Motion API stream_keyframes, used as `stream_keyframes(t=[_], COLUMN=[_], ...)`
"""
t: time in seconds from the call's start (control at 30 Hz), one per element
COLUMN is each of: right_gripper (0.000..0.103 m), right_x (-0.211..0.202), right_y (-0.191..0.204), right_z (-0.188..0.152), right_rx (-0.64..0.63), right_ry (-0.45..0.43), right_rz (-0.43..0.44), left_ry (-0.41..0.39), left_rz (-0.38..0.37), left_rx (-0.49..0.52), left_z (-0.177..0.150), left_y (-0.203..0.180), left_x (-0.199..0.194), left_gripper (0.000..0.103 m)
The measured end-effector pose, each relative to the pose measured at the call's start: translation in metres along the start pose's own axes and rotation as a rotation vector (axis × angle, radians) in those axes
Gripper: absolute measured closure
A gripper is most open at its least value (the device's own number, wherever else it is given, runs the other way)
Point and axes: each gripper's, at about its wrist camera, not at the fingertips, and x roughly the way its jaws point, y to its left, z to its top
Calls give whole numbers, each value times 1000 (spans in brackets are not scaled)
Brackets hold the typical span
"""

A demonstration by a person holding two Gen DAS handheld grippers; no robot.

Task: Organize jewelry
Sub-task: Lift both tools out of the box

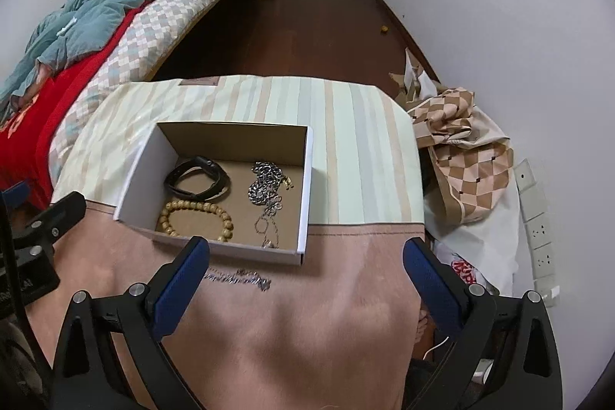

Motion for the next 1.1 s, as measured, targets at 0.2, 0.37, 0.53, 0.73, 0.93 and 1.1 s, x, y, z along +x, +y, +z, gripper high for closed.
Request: stream_keyframes(t=[0.2, 0.37, 0.53, 0.73, 0.93, 1.1], right_gripper=[1, 1, 1, 1, 1, 1], right_x=[-42, -83, -116, -144, -148, -108], right_y=[2, 1, -2, -5, -6, -11], right_z=[-9, -17, -24, -32, -35, -42], right_rx=[7, 18, 31, 38, 57, 77], right_ry=[-66, -132, -187, -230, -245, -199], right_rz=[-7, -19, -23, -15, 4, 37], left_ry=[-66, -122, -157, -203, -209, -158], left_rz=[15, -2, -25, -39, -37, 11], left_rx=[-5, -9, -8, -9, -27, -51], left_z=[-10, -17, -20, -23, -26, -34], left_y=[2, 3, 3, 1, 3, 5], left_x=[-40, -74, -99, -122, -121, -88], left_gripper=[0, 0, 0, 0, 0, 0])
